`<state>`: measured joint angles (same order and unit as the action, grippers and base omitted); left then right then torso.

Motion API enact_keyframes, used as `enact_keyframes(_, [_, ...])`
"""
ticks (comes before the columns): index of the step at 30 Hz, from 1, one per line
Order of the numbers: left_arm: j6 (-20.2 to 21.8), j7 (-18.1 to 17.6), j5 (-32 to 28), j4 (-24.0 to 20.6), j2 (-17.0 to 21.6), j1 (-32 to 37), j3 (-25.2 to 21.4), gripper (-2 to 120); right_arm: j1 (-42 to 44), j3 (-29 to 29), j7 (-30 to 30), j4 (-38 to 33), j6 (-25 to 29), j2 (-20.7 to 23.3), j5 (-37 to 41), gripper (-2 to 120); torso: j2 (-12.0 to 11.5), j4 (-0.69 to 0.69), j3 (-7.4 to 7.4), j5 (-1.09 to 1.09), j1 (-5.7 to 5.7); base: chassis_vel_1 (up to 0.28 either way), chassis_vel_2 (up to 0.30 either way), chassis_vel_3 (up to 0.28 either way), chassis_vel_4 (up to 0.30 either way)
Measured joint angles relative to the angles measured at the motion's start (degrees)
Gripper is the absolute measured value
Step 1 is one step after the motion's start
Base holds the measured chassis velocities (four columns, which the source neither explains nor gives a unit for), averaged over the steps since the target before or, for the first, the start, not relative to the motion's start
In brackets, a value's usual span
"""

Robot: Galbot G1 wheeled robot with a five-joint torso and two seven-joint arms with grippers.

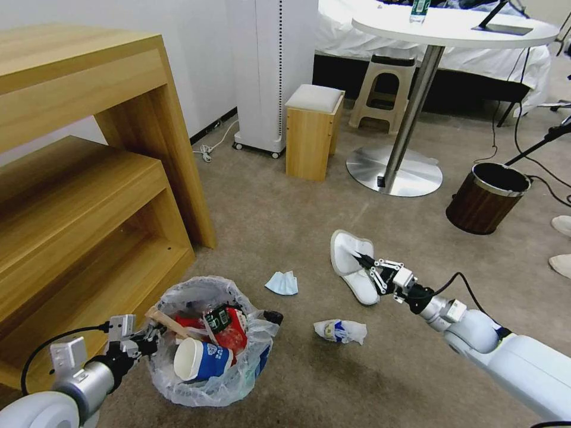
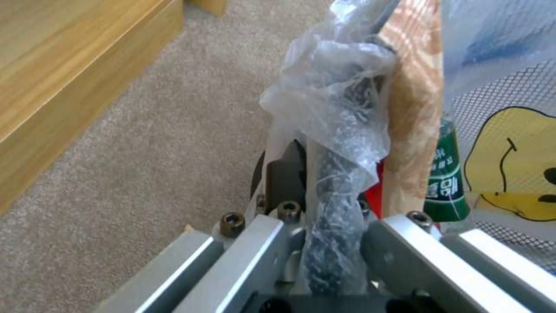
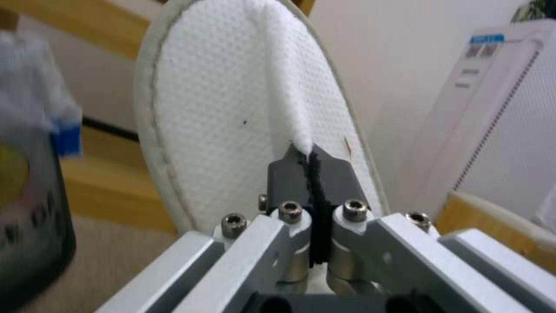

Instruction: Pick up the trash bin and place the garbage on the floor into it.

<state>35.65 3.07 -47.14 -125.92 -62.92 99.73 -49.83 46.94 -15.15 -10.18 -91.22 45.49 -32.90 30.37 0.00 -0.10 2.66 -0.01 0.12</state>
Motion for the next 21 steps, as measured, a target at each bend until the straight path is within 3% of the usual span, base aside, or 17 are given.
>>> enact_keyframes(21, [0.27,-0.31,0.95,1.9,0.28,-0.97,1.4,0,-4.71,-3.31,3.51,-15.72,-3.72,1.52,6.43,0,0.0,-0.01,0.0,0.0,0.0,0.0,0.0,0.0,0.0])
